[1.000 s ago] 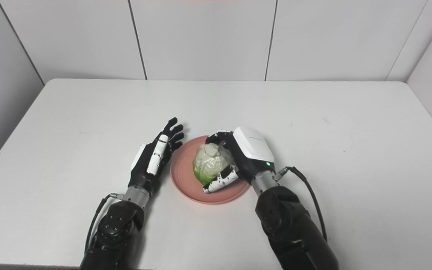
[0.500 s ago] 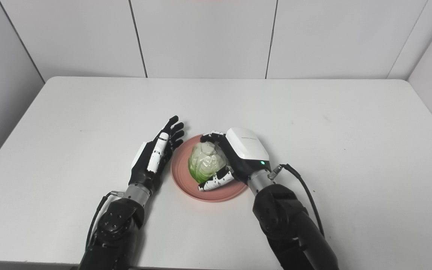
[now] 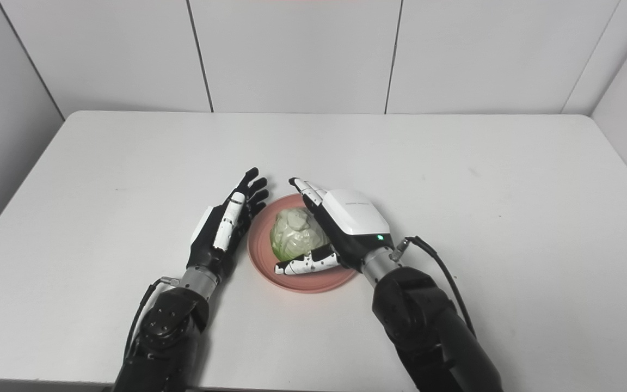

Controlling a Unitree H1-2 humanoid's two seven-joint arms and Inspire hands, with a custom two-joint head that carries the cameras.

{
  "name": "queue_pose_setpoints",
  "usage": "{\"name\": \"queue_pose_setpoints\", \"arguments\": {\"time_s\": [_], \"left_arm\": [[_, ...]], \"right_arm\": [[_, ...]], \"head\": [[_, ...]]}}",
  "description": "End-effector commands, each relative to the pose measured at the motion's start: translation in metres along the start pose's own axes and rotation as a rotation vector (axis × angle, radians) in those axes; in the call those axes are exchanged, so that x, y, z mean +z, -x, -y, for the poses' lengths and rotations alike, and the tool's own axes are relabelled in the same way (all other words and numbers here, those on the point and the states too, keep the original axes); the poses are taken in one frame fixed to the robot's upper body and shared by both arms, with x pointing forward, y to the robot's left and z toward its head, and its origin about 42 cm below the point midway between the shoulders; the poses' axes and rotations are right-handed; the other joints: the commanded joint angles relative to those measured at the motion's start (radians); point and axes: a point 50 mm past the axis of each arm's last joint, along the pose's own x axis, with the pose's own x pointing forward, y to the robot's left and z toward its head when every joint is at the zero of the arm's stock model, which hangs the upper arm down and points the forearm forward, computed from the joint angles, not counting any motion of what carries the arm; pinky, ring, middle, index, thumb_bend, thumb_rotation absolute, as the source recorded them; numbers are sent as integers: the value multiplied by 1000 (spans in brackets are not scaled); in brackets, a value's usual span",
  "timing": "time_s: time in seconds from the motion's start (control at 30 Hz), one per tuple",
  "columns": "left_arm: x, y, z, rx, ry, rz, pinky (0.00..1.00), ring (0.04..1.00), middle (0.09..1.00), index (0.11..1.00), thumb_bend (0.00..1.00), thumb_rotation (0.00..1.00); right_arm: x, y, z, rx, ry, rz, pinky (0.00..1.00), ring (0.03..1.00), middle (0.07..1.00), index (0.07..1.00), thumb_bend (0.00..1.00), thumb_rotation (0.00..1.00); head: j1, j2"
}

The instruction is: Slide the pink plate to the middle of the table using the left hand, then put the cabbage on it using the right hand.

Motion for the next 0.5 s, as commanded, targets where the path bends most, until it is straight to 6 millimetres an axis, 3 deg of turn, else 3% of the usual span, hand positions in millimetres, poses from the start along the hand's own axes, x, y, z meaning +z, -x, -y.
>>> {"name": "queue_pose_setpoints", "arguments": {"time_s": [0.0,0.3,0.37,0.47], "left_arm": [[-7,3,5,-31,9,-30,905,925,937,936,370,1000],[-2,9,3,-30,16,-18,905,924,936,927,374,1000],[-2,14,1,-25,19,-17,933,935,943,935,397,1000],[-1,20,-3,2,13,-10,919,925,935,930,405,1000]], "right_arm": [[13,0,24,-68,27,76,884,918,950,975,1000,557],[14,24,46,-192,-35,130,880,916,963,1000,1000,607],[12,32,51,-291,-64,147,753,881,942,983,1000,599],[8,42,54,-410,-123,176,704,855,924,959,991,584]], "head": [[-1,0],[-12,-1],[-12,-2],[-17,-5]]}}
